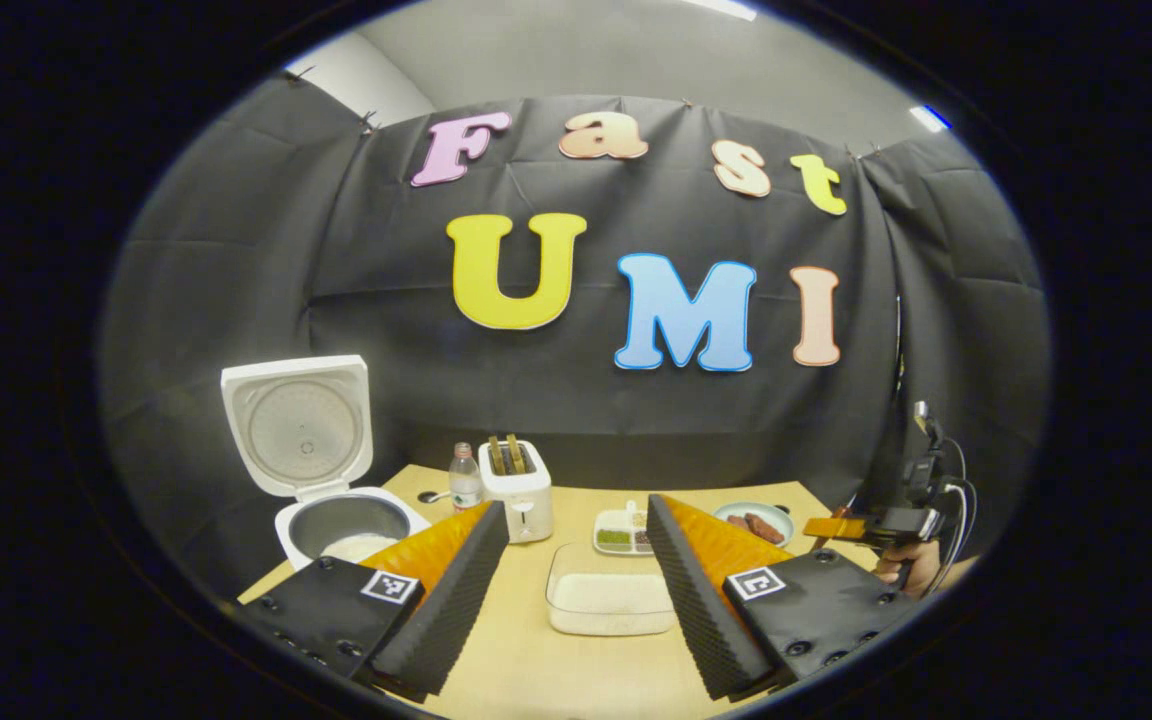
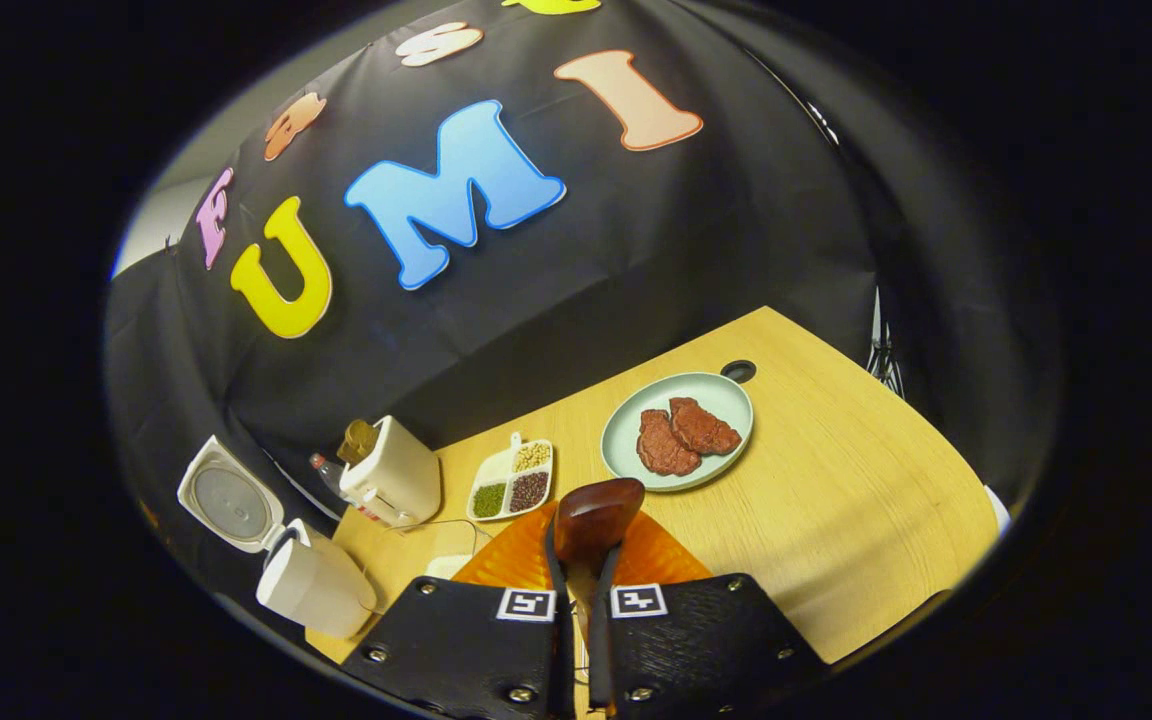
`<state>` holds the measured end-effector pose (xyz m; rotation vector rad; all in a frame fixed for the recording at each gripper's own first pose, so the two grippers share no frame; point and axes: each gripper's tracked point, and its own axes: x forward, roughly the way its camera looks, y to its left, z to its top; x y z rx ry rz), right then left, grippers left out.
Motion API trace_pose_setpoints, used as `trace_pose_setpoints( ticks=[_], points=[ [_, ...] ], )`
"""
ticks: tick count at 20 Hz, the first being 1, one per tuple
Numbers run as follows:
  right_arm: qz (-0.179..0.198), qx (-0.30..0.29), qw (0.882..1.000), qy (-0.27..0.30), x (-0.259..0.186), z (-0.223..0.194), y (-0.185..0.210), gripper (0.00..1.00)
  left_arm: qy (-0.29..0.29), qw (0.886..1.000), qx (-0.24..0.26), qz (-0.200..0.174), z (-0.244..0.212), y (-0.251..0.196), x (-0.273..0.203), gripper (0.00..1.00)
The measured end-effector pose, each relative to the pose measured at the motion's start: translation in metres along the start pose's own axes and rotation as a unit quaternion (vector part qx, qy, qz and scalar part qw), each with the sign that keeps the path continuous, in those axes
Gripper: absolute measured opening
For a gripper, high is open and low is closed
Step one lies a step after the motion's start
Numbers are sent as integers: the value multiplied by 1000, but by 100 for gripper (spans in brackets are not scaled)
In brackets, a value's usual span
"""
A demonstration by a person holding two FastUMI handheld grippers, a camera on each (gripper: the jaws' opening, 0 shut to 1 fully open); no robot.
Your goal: Close the left gripper, press the button to open the rice cooker; take a wooden spoon from the chopstick holder with the right hand, scoop a spoonful of rice and pour it into the rice cooker, then put the wooden spoon back into the chopstick holder.
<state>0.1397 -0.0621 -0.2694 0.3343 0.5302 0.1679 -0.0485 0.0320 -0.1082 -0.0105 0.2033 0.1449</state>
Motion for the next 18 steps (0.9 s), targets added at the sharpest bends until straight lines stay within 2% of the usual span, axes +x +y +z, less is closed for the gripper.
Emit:
trace_pose_setpoints(
  ticks=[2,6,7,8,9,11,12,15,17,18],
  points=[
    [-11,-11,1000,10,6,-13,0,6,3,1000,-1,-2,-1,7,5,96],
    [-45,-29,999,7,10,-21,-4,6,-4,1000,-15,-12,4,21,21,98],
    [-40,-34,999,3,8,-20,-2,7,-7,1000,-15,-16,7,25,25,96],
    [-46,-44,998,-3,1,-18,-4,17,-8,1000,-14,-20,7,28,29,96],
    [-52,-51,997,-19,-7,-10,-6,22,-6,1000,-10,-16,6,34,34,99],
    [-91,-64,992,-52,-31,8,-19,74,-4,1000,-11,-15,8,44,42,97],
    [-102,-68,990,-71,-35,15,-19,99,-8,1000,-11,-9,10,52,46,100],
    [-116,-100,978,-140,-83,57,7,97,4,1000,-14,-4,11,72,56,94],
    [-109,-118,972,-171,-104,78,31,96,-2,1000,-7,7,24,93,60,100],
    [-108,-128,969,-184,-112,87,41,97,-8,1000,0,13,31,104,60,97]
  ],
)
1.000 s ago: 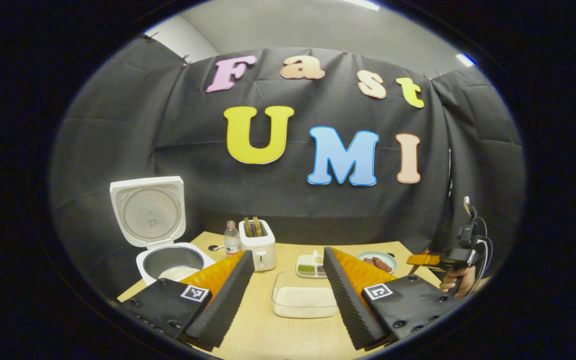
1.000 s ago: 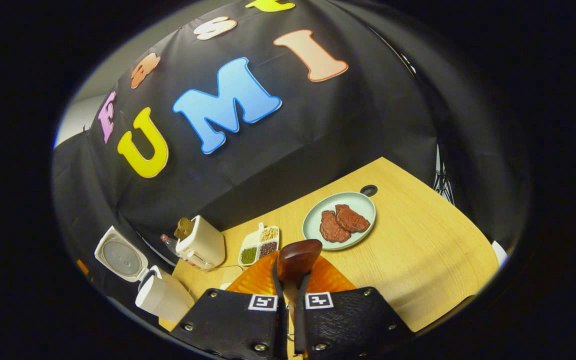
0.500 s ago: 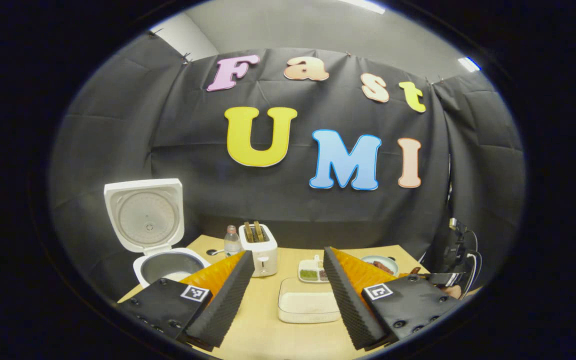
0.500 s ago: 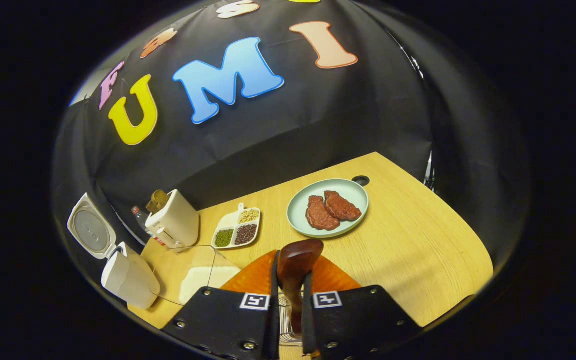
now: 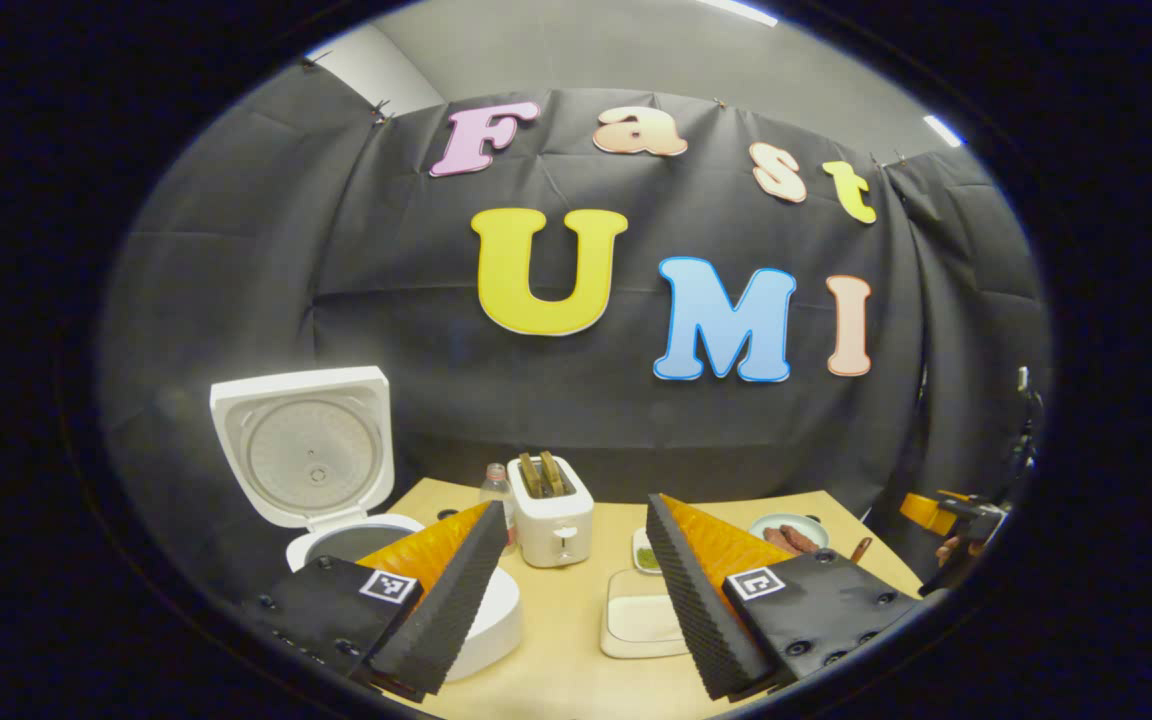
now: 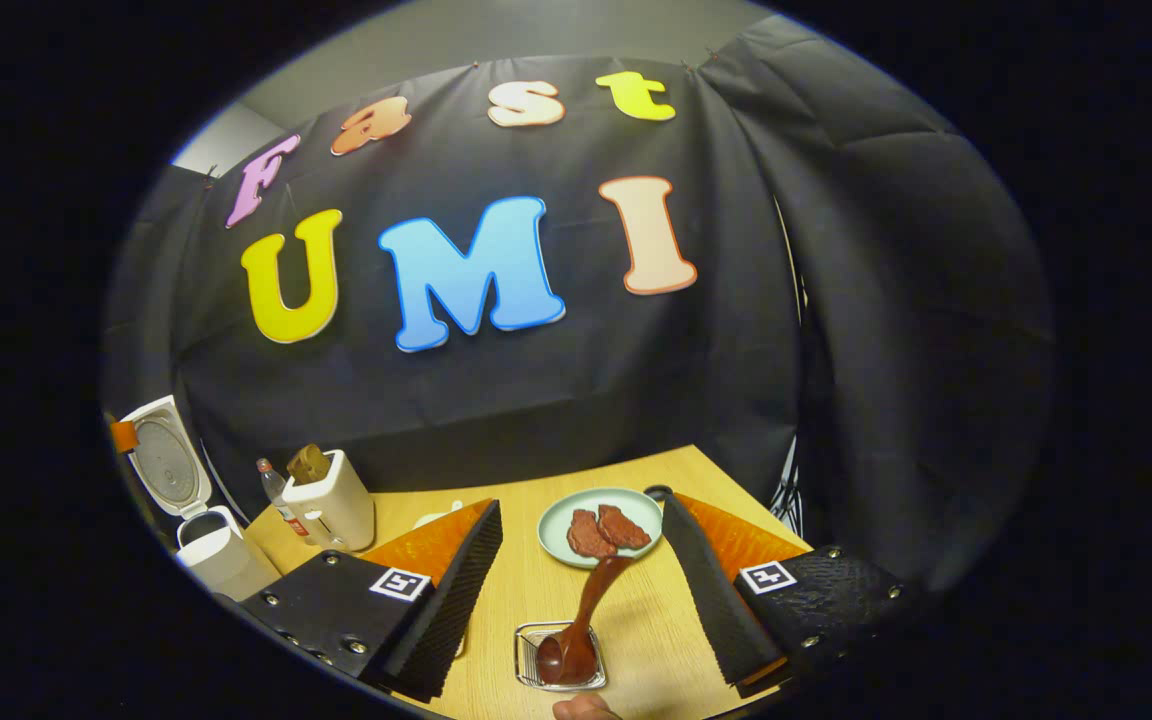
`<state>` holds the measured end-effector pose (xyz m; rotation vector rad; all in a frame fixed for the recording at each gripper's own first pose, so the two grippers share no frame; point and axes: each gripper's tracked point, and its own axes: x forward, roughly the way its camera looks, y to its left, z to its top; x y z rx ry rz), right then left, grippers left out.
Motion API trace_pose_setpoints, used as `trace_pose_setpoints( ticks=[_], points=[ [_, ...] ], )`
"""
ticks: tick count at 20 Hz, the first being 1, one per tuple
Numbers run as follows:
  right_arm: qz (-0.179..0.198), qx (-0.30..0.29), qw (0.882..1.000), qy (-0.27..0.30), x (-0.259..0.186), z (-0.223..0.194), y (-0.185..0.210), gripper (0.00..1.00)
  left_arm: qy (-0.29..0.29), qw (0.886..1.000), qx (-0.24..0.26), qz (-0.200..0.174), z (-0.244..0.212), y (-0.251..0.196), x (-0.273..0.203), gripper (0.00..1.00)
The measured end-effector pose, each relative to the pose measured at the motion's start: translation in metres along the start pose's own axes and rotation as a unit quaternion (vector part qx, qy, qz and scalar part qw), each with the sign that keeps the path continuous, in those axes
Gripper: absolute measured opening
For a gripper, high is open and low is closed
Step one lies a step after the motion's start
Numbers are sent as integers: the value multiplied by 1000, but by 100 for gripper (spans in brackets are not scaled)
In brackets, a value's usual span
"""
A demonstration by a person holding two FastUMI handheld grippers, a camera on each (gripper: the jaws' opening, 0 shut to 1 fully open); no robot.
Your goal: Close the left gripper, press the button to open the rice cooker; take a wooden spoon from the chopstick holder with the right hand, scoop a spoonful of rice and pour it into the rice cooker, then put the wooden spoon back into the chopstick holder.
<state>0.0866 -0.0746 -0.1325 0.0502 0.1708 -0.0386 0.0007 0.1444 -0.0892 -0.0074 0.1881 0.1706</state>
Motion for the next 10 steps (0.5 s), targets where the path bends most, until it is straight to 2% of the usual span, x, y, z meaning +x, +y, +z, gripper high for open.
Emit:
trace_pose_setpoints(
  ticks=[3,4,5,7,8,10],
  points=[
    [20,7,1000,-16,-12,27,25,96,-15,999,10,26,30,42,5,97],
    [26,13,999,-21,-14,34,33,97,-19,999,9,46,40,60,8,100],
    [29,16,999,-27,-15,41,36,97,-23,997,5,71,52,84,12,97],
    [31,19,999,-35,-13,48,45,97,-36,991,-13,131,76,132,20,100],
    [35,22,999,-35,-12,48,51,97,-38,987,-22,156,86,155,25,97],
    [35,23,999,-30,-11,47,56,97,-45,981,-52,182,103,187,36,99]
  ],
)
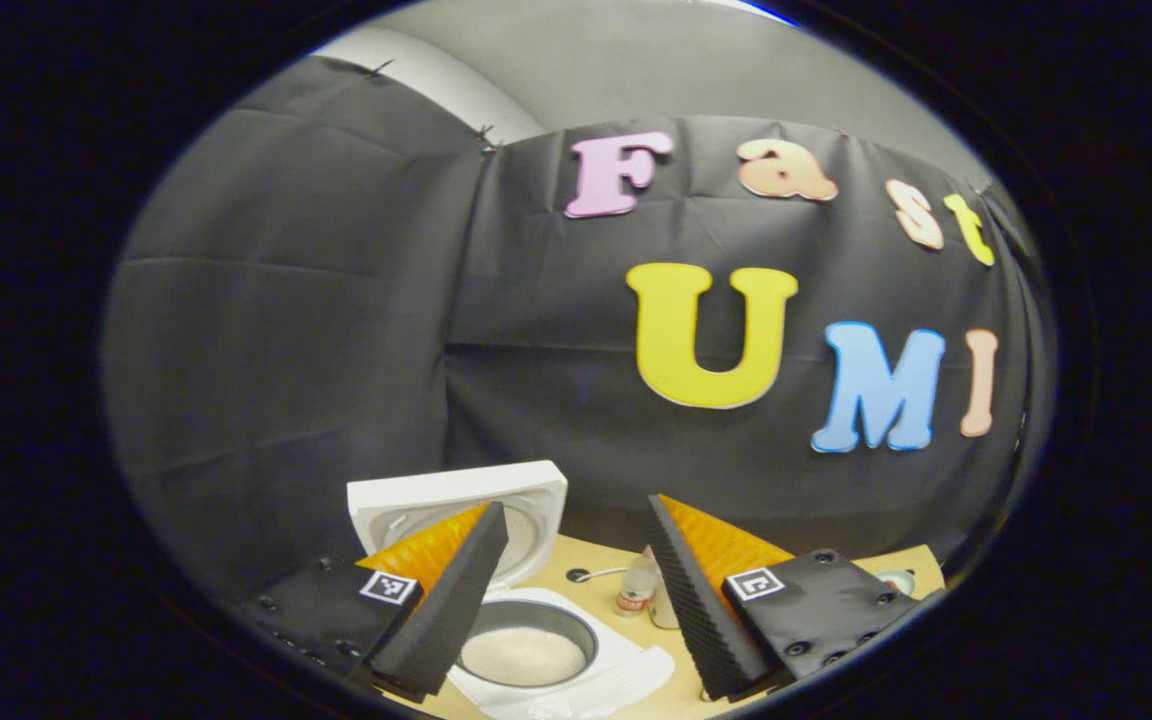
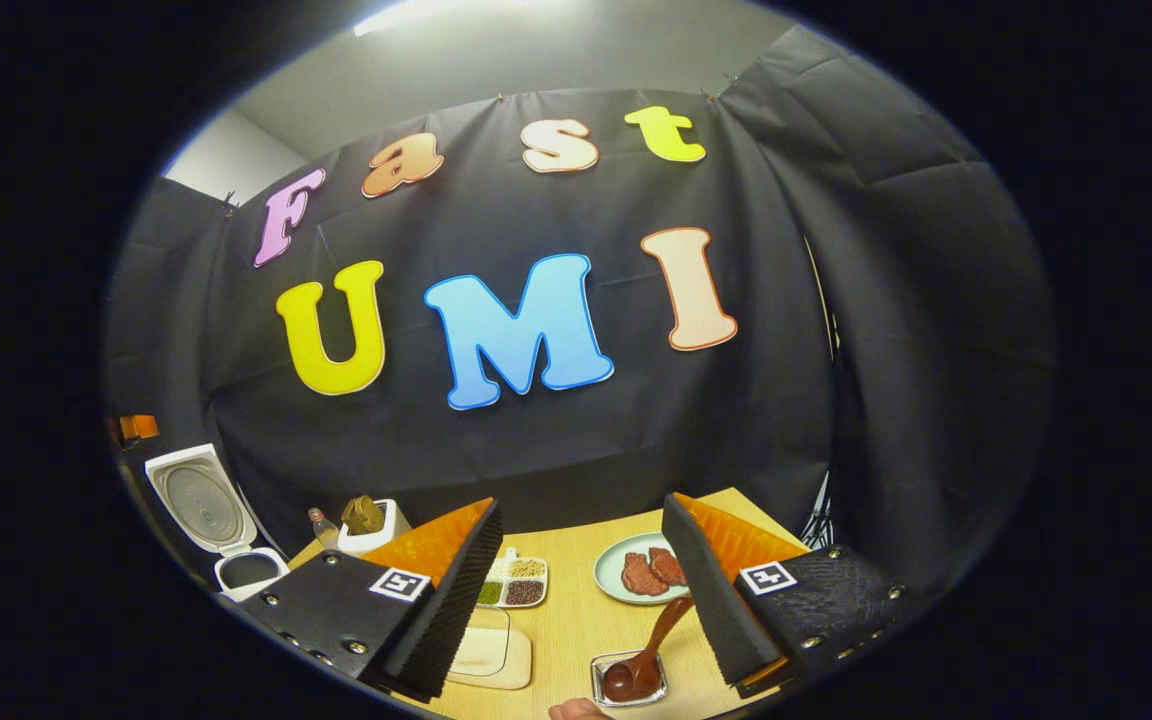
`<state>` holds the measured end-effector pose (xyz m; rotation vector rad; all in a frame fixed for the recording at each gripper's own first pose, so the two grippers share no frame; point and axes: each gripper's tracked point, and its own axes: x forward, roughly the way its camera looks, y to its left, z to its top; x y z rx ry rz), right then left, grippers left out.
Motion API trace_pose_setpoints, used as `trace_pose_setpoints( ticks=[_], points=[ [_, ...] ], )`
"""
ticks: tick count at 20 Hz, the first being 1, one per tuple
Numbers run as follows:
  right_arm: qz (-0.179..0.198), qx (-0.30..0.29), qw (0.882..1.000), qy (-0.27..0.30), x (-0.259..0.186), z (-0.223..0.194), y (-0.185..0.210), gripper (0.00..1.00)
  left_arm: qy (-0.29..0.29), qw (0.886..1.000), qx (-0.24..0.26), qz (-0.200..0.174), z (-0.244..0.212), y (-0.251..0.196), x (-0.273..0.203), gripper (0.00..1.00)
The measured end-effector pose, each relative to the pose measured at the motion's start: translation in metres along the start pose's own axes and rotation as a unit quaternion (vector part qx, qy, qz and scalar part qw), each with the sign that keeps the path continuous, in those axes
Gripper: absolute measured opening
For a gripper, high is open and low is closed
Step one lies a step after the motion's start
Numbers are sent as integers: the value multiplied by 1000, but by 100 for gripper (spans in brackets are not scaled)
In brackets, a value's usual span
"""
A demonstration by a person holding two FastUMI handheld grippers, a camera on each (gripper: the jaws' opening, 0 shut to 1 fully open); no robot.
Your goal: Close the left gripper, press the button to open the rice cooker; take a wooden spoon from the chopstick holder with the right hand, scoop a spoonful of rice and pour it into the rice cooker, then put the wooden spoon back into the chopstick holder.
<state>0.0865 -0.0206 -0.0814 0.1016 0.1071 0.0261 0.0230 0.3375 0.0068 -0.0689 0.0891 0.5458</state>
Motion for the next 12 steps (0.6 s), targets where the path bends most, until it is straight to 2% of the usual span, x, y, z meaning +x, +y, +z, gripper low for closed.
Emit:
trace_pose_setpoints(
  ticks=[5,8,10,11,12],
  points=[
    [-13,15,1000,2,3,8,8,97,5,999,-3,46,14,44,49,96],
    [-17,17,999,-28,3,26,11,97,9,998,-6,62,15,58,71,96],
    [-33,6,998,-47,2,37,4,97,16,997,-5,74,14,66,90,96],
    [-34,1,998,-50,2,40,4,97,18,997,-6,80,13,71,101,100],
    [-34,-1,998,-49,2,41,5,97,21,996,-7,88,12,75,112,96]
  ],
)
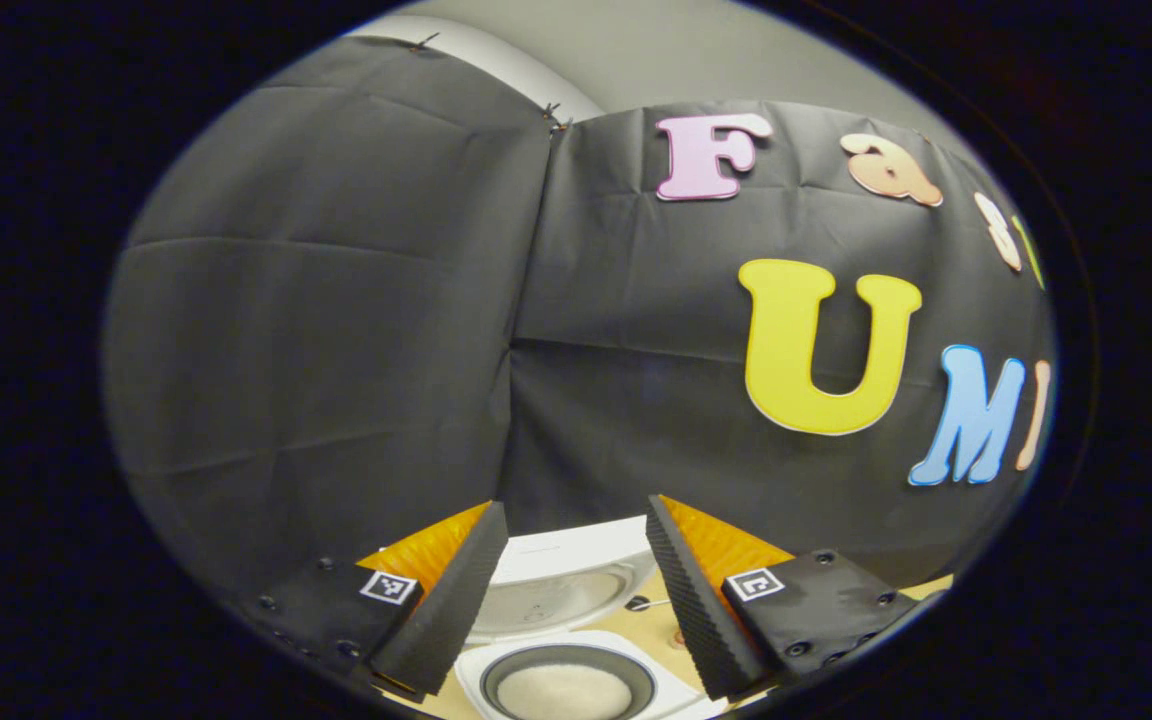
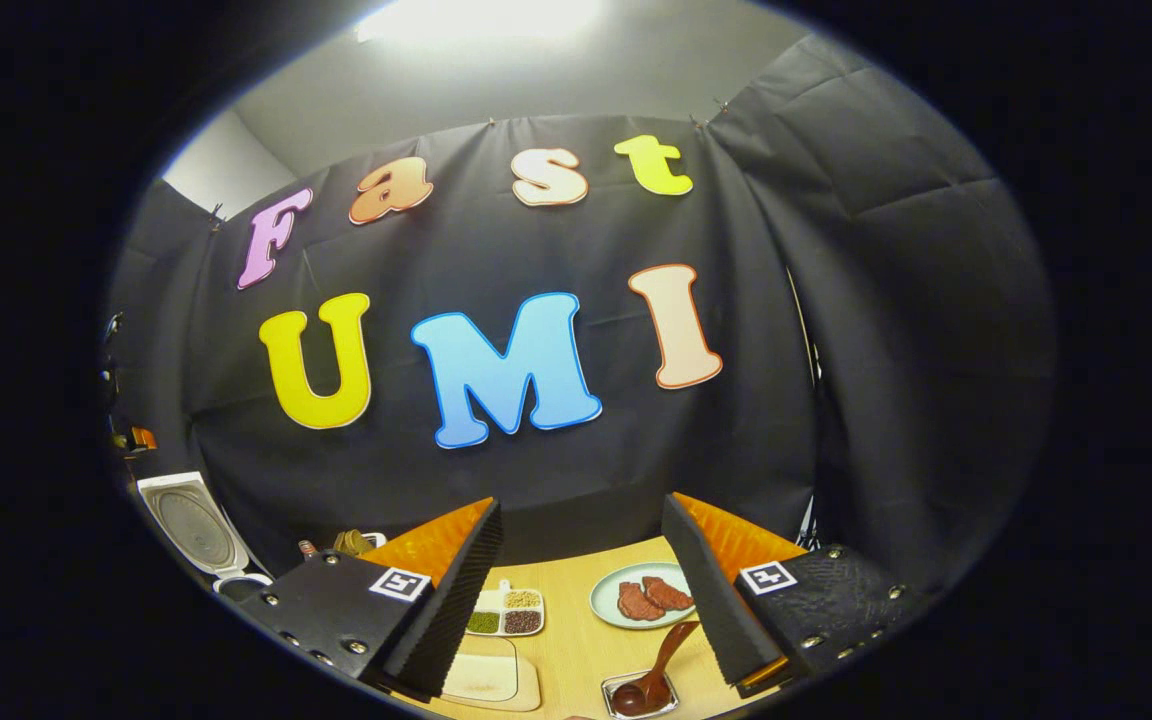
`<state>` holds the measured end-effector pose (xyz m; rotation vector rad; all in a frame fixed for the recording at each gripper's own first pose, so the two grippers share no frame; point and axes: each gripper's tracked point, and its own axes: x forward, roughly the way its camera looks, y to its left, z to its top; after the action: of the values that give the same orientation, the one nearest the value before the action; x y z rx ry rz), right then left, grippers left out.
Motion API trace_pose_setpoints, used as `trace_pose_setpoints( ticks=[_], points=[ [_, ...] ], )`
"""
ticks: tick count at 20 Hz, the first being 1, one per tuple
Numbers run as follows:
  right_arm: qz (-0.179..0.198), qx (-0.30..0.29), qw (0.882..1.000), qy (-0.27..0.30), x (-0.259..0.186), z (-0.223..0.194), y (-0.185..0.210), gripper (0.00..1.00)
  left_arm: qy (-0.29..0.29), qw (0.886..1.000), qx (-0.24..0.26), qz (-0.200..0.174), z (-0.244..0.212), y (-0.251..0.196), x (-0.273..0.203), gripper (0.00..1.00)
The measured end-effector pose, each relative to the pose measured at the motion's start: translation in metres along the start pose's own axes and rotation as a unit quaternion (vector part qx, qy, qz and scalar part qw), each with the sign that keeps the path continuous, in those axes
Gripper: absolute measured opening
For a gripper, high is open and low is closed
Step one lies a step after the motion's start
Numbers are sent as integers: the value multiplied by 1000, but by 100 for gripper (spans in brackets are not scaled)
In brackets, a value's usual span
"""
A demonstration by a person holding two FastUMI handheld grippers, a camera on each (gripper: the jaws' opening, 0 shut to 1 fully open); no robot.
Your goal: Close the left gripper, press the button to open the rice cooker; take a wooden spoon from the chopstick holder with the right hand, scoop a spoonful of rice and pour it into the rice cooker, then put the wooden spoon back into the chopstick holder.
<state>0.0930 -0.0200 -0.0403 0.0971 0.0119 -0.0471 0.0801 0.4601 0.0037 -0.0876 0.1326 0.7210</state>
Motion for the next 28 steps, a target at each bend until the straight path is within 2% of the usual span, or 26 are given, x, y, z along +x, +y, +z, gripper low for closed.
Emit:
trace_pose_setpoints(
  ticks=[6,10,11,14,15,16,17,18,21,22,23,28],
  points=[
    [-14,-1,1000,6,8,-1,-9,96,15,999,2,48,-7,11,56,96],
    [-20,2,1000,14,17,-5,-15,97,21,996,9,81,-12,21,76,96],
    [-20,4,1000,16,19,-5,-15,97,30,996,8,88,-17,24,81,99],
    [-17,1,1000,22,26,-8,-14,97,39,992,10,123,-26,35,94,96],
    [-16,1,1000,23,28,-8,-14,97,47,990,15,135,-32,40,97,100],
    [-14,2,1000,24,30,-8,-14,97,61,987,21,147,-43,43,95,97],
    [-11,5,1000,25,31,-9,-12,97,84,985,24,151,-56,44,95,94],
    [-8,7,1000,27,32,-11,-13,97,61,985,30,158,-47,48,97,97],
    [-3,11,999,36,37,-18,-17,97,68,983,23,168,-47,46,93,97],
    [-1,16,999,38,39,-21,-17,97,65,983,25,169,-47,46,92,94],
    [4,20,999,41,41,-22,-17,97,63,983,27,169,-46,46,91,100],
    [14,28,999,44,45,-26,-26,97,48,985,29,165,-46,43,94,98]
  ],
)
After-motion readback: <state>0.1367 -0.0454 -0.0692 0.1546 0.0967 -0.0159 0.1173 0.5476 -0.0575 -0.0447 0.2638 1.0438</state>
